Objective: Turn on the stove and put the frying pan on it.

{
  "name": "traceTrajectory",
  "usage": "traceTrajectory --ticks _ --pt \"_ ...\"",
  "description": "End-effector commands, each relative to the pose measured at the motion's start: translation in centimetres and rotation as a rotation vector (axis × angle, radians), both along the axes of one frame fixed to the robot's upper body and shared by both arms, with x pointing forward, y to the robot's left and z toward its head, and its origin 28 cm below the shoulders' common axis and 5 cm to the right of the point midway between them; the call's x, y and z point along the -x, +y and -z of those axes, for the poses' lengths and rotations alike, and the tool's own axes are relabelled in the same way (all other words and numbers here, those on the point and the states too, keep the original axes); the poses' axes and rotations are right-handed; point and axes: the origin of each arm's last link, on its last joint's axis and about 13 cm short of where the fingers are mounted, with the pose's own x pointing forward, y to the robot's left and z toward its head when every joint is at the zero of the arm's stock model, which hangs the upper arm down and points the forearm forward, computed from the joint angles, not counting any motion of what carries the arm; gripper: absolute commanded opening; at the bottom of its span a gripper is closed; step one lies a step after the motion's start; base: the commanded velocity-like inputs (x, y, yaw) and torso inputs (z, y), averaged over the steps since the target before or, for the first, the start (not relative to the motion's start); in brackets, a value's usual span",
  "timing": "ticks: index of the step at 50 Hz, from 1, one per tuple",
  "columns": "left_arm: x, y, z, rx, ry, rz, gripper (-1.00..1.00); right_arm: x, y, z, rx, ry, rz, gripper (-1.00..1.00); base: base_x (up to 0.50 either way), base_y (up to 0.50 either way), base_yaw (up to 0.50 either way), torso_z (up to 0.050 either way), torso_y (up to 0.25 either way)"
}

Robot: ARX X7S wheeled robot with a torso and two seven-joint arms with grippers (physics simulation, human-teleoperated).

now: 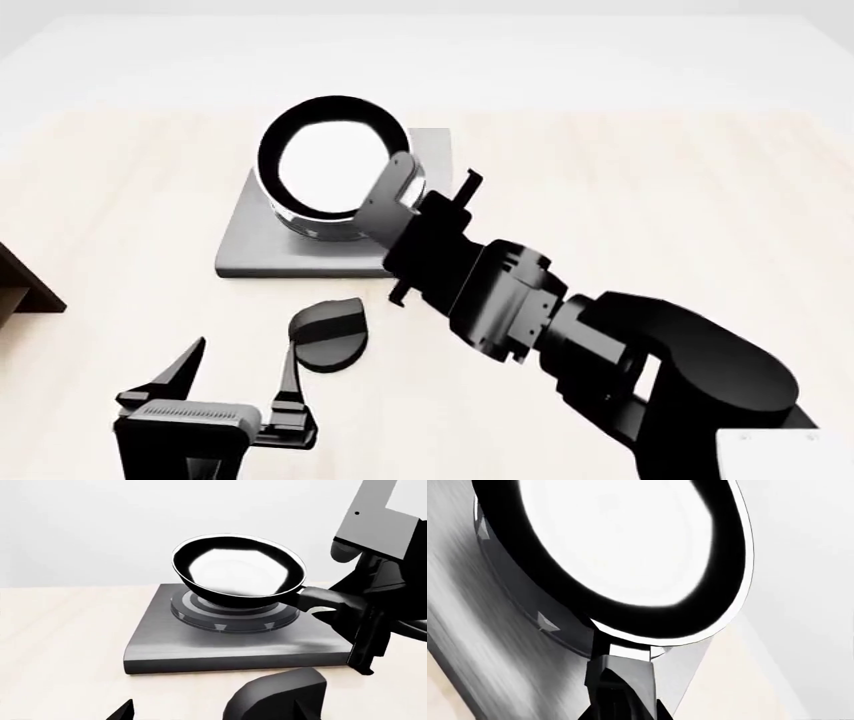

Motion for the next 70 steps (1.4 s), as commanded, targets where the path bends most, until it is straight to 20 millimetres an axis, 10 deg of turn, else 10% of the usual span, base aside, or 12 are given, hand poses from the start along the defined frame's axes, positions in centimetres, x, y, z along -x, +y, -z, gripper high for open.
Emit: traceTrajectory --ticks 1,23,24,70 --pt "0.0 0.1 0.1 0.003 0.001 -0.003 1.0 -0.5 -0.3 -0.9 0.074 -0.109 0.009 -1.0 0.0 0.0 0.0 0.0 0.0" --pt "0.0 0.1 0.2 0.007 0.003 -0.003 1.0 -0.3 -0.2 -0.4 0.062 -0.089 0.018 -1.0 0.0 0.0 0.0 0.0 0.001" --pt "0.0 0.1 0.2 0.007 0.003 -0.004 1.0 -0.3 -0.2 -0.4 0.059 -0.085 0.017 1.0 0.0 0.0 0.0 0.0 0.0" --pt "-0.1 0.3 0.1 0.005 0.003 -0.019 1.0 -0.6 0.9 -3.1 -0.317 0.136 -0.055 1.0 0.0 0.0 0.0 0.0 0.0"
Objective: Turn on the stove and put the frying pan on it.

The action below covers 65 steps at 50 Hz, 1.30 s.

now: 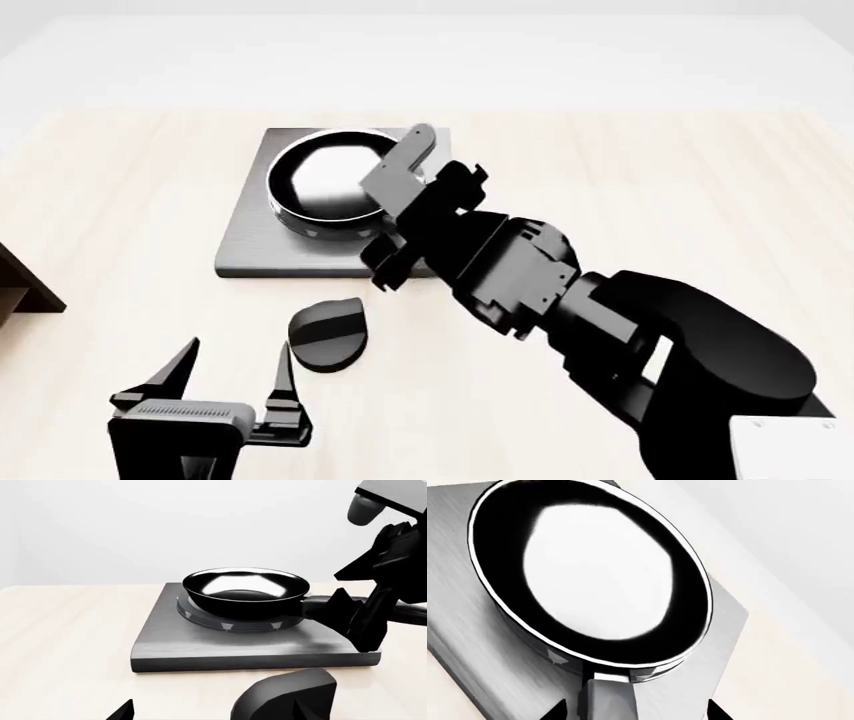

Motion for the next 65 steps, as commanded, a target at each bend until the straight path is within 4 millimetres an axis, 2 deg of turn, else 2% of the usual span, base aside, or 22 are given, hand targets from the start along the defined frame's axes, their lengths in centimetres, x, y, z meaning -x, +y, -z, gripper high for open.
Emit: traceTrajectory --ticks 1,5,10,14,25,30,40,44,45,52,61,65 --pt "0.0 0.0 0.1 -0.001 0.001 -0.003 1.0 -0.1 1.0 -1.5 -0.1 -0.009 -0.052 1.0 0.0 0.0 0.0 0.0 0.0" --pt "0.0 0.0 0.0 -0.001 0.001 -0.003 1.0 0.0 1.2 -2.7 -0.128 -0.051 -0.074 1.0 0.0 0.0 0.0 0.0 0.0" --pt "0.0 0.0 -0.1 -0.002 0.0 -0.003 1.0 1.3 0.7 -4.3 -0.161 -0.105 -0.105 1.0 0.0 0.0 0.0 0.0 0.0" --pt "0.1 0.0 -0.2 -0.004 -0.001 -0.004 1.0 2.0 0.4 -4.7 -0.172 -0.133 -0.123 1.0 0.0 0.0 0.0 0.0 0.0" --pt "0.1 -0.1 -0.4 -0.009 -0.006 -0.006 1.0 5.4 -1.5 -6.3 -0.212 -0.303 -0.179 1.0 0.0 0.0 0.0 0.0 0.0" --pt "0.0 -0.1 -0.7 -0.011 -0.012 -0.011 1.0 6.7 -3.2 -7.0 -0.28 -0.384 -0.169 1.0 0.0 0.0 0.0 0.0 0.0" --pt "0.0 0.1 -1.7 -0.005 -0.046 -0.027 1.0 9.1 -6.5 -5.8 -0.344 -0.492 -0.117 1.0 0.0 0.0 0.0 0.0 0.0" --pt "-0.1 0.1 -2.1 -0.005 -0.067 -0.034 1.0 11.0 -8.0 -5.2 -0.404 -0.538 -0.112 1.0 0.0 0.0 0.0 0.0 0.0" --pt "-0.1 0.1 -2.3 -0.007 -0.08 -0.035 1.0 11.9 -8.5 -4.8 -0.425 -0.546 -0.111 1.0 0.0 0.0 0.0 0.0 0.0" --pt "0.0 0.3 -3.5 -0.012 -0.143 -0.047 1.0 14.8 -10.7 -2.7 -0.517 -0.6 -0.023 1.0 0.0 0.0 0.0 0.0 0.0" --pt "0.5 0.1 -5.1 -0.005 -0.245 -0.031 1.0 18.7 -12.4 -1.7 -0.652 -0.77 0.019 1.0 0.0 0.0 0.0 0.0 0.0" --pt "1.1 0.1 -5.8 -0.01 -0.315 -0.017 1.0 20.2 -12.7 -0.8 -0.688 -0.769 0.0 1.0 0.0 0.0 0.0 0.0 0.0"
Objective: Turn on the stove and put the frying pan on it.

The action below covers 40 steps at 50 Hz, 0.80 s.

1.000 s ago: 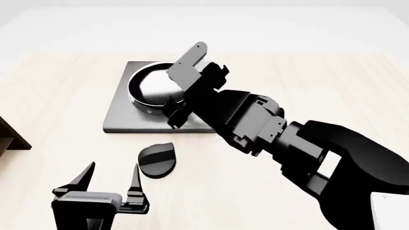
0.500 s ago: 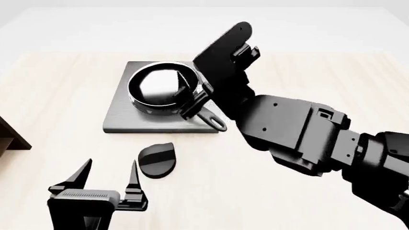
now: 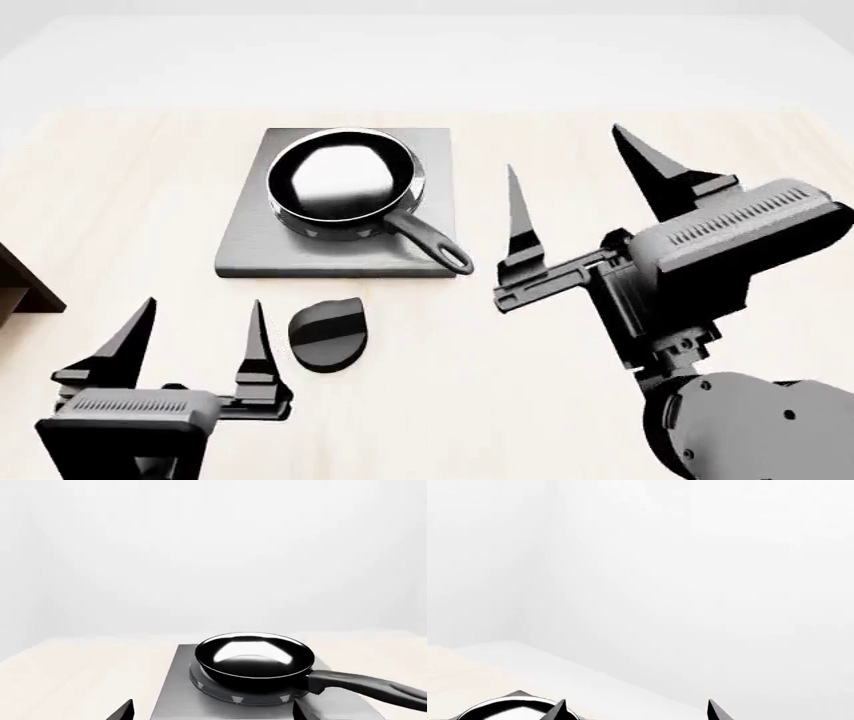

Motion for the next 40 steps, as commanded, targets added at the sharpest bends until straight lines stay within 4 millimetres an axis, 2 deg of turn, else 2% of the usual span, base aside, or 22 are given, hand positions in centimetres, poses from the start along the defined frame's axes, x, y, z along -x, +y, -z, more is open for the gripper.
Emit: traceTrajectory --ticks 1,7,15,19,21,28,33,37,40 --pt "0.9 0.0 -1.9 -0.005 -0.136 0.02 1.0 4.9 -1.7 1.5 -0.137 -0.09 -0.008 1.0 0.0 0.0 0.0 0.0 0.0" --pt "1.7 0.3 -3.3 0.001 -0.244 0.04 1.0 6.7 -2.5 2.6 -0.18 -0.153 0.005 1.0 0.0 0.0 0.0 0.0 0.0" --pt "2.5 0.2 -4.5 -0.025 -0.369 0.042 1.0 8.5 -4.0 1.7 -0.257 -0.303 0.055 1.0 0.0 0.0 0.0 0.0 0.0" --pt "3.1 0.4 -5.4 -0.006 -0.47 0.024 1.0 9.4 -4.4 1.0 -0.254 -0.506 0.158 1.0 0.0 0.0 0.0 0.0 0.0" --pt "3.5 0.6 -5.9 -0.007 -0.528 0.011 1.0 9.8 -4.5 0.7 -0.294 -0.579 0.187 1.0 0.0 0.0 0.0 0.0 0.0" --pt "4.1 1.0 -6.4 0.038 -0.652 -0.051 1.0 10.2 -5.9 -0.1 -0.533 -0.621 0.207 1.0 0.0 0.0 0.0 0.0 0.0" --pt "4.5 1.3 -7.1 0.087 -0.72 -0.075 1.0 11.1 -6.3 -0.2 -0.578 -0.784 0.277 1.0 0.0 0.0 0.0 0.0 0.0" --pt "4.7 1.5 -7.5 0.102 -0.749 -0.107 1.0 11.6 -6.6 -0.4 -0.639 -0.825 0.3 1.0 0.0 0.0 0.0 0.0 0.0" --pt "4.7 1.7 -7.6 0.066 -0.783 -0.214 1.0 11.7 -6.9 -0.3 -0.667 -0.837 0.321 1.0 0.0 0.0 0.0 0.0 0.0"
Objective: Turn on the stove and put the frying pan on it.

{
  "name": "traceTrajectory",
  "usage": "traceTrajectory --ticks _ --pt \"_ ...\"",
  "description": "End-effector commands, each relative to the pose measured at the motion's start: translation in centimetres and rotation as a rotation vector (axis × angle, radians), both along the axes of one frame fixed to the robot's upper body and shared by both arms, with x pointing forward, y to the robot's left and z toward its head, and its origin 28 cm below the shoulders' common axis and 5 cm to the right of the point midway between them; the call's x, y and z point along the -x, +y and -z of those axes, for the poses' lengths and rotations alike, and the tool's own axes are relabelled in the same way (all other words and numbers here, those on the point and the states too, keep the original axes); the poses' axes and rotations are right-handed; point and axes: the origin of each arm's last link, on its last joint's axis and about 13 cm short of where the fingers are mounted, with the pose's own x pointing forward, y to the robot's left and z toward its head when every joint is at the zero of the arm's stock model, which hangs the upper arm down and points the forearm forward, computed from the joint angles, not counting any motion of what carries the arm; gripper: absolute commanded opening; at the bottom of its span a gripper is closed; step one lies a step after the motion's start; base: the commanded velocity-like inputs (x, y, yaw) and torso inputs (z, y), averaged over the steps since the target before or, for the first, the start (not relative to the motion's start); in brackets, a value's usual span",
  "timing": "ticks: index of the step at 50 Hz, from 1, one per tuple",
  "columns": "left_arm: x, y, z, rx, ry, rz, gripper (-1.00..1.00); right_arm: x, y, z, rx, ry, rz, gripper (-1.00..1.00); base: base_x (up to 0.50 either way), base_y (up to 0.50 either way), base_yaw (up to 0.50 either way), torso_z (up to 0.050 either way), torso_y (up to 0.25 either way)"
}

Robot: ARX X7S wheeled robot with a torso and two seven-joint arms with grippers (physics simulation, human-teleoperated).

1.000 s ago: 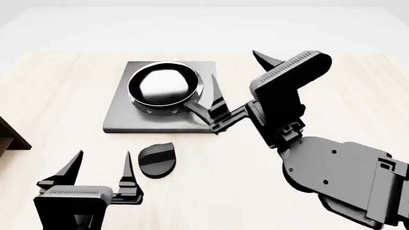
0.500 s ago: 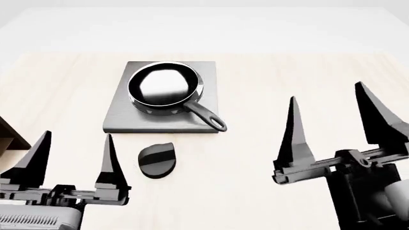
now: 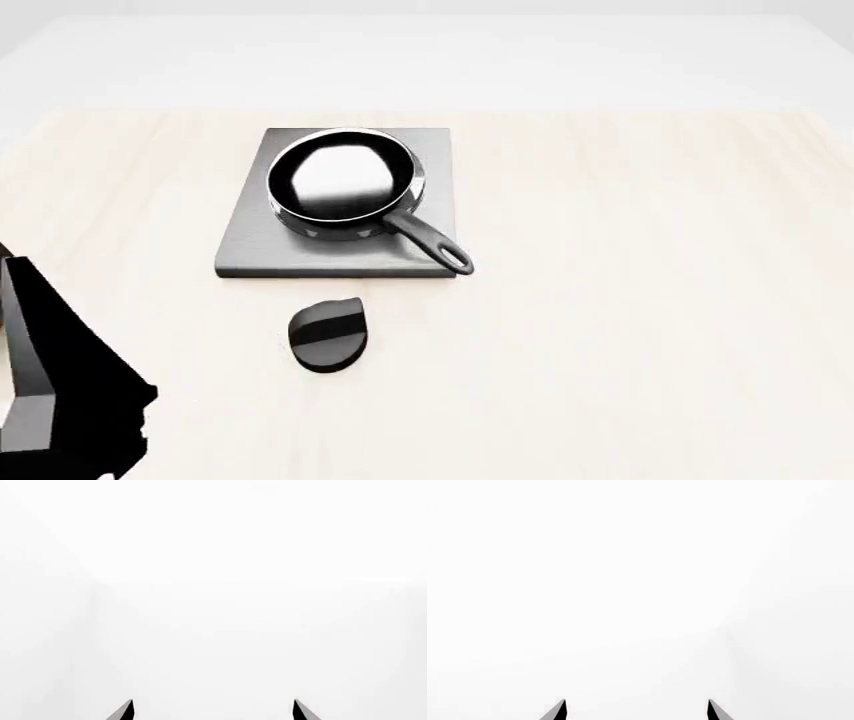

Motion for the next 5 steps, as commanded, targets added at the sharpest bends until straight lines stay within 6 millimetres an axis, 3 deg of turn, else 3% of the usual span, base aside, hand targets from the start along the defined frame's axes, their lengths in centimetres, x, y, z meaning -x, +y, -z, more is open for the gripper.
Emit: traceTrajectory --ticks 1,5 --pt "0.74 0.63 -1.04 0.048 -0.139 -0.145 1.0 1.72 -1.81 -0.46 -0.111 -0.146 0.11 1.0 0.0 0.0 0.0 0.0 0.0" --pt "1.02 0.87 -1.41 0.073 -0.169 -0.169 1.0 1.98 -1.8 -0.59 -0.123 -0.185 0.143 1.0 0.0 0.0 0.0 0.0 0.0"
